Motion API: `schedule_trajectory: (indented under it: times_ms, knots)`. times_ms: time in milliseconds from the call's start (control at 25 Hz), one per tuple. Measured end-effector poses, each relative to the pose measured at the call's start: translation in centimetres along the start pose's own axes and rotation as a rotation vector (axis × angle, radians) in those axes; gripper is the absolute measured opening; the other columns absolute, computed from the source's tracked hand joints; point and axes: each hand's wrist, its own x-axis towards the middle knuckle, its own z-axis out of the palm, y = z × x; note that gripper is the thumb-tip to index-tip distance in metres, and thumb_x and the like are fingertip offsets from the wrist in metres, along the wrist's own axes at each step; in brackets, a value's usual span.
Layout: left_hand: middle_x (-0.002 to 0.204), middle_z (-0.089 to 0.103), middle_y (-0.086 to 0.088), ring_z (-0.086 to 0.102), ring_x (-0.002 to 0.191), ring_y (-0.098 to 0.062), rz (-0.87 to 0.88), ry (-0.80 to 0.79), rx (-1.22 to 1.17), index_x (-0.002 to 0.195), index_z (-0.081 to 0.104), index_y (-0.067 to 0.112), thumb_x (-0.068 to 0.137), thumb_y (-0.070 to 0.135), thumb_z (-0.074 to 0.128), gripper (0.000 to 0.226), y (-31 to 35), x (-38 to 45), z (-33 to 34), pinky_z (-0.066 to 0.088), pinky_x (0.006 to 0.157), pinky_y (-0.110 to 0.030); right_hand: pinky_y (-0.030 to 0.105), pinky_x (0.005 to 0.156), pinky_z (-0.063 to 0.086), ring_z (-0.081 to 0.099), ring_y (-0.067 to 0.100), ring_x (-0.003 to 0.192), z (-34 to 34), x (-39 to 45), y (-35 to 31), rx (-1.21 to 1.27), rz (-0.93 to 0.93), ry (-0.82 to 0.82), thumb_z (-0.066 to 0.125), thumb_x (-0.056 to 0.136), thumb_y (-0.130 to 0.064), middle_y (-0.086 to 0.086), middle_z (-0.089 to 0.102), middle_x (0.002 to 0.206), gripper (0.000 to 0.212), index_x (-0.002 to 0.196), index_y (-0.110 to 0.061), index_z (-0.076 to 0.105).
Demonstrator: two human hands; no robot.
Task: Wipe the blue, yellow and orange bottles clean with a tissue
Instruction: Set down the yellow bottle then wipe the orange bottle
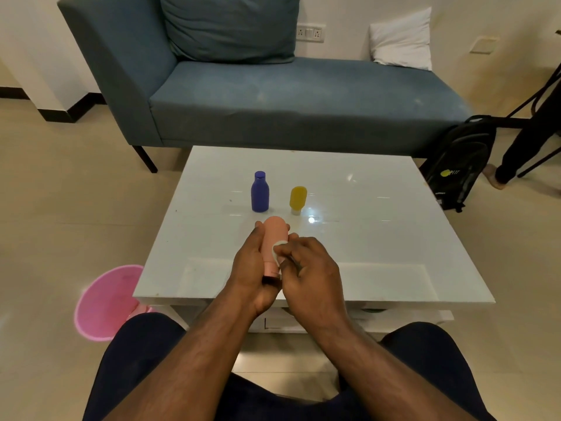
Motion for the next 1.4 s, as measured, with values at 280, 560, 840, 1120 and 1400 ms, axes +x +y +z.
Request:
schedule_trajectory:
  times_ms: [280,560,840,1120,1400]
  knots:
    - [0.117,0.072,-0.018,0.071,0.104,-0.036,0.017,0.036,0.056,0.121,0.059,0.012,0.094,0.062,0.05,0.057,0.2,-0.5,0.8,0.058,0.09,-0.049,0.026,0.098,0.045,0.055,0.01,0.107,0.0,-0.4,-0.8,-0.077,0.001,-0.093,0.054,0.093,-0.016,-0.001,0.06,0.117,0.021,0.111,-0.017,0.065]
    - [0.113,0.076,-0.015,0.071,0.109,-0.033,0.024,0.012,0.079,0.122,0.062,0.012,0.095,0.065,0.043,0.062,-0.6,-0.2,-0.1,0.057,0.093,-0.048,0.027,0.088,0.048,0.055,0.012,0.091,-0.1,1.2,-0.9,-0.163,-0.035,-0.16,0.055,0.09,-0.019,0.0,0.062,0.101,0.018,0.103,-0.017,0.068]
    - [0.123,0.069,-0.019,0.069,0.11,-0.033,-0.007,0.0,-0.006,0.136,0.054,0.009,0.097,0.057,0.048,0.062,-0.8,0.3,-1.0,0.058,0.086,-0.047,0.016,0.08,0.046,0.054,0.007,0.086,0.2,0.9,0.3,-0.114,-0.005,-0.138,0.053,0.089,-0.014,-0.003,0.062,0.096,0.018,0.097,-0.017,0.069]
    - [0.136,0.061,-0.01,0.065,0.115,-0.031,0.073,0.034,-0.007,0.149,0.042,0.02,0.1,0.049,0.05,0.058,-0.6,0.9,-1.3,0.056,0.087,-0.047,0.012,0.078,0.043,0.053,0.005,0.085,0.7,-0.3,1.1,-0.112,-0.077,-0.14,0.055,0.086,-0.01,-0.006,0.063,0.093,0.02,0.094,-0.02,0.071]
    - [0.129,0.064,-0.006,0.066,0.113,-0.031,0.109,0.061,0.029,0.135,0.051,0.024,0.098,0.052,0.052,0.046,-0.4,1.3,-1.3,0.053,0.099,-0.051,0.021,0.082,0.048,0.055,0.008,0.088,0.8,-1.2,0.5,-0.108,-0.15,-0.171,0.056,0.088,-0.011,-0.005,0.064,0.095,0.018,0.095,-0.019,0.07]
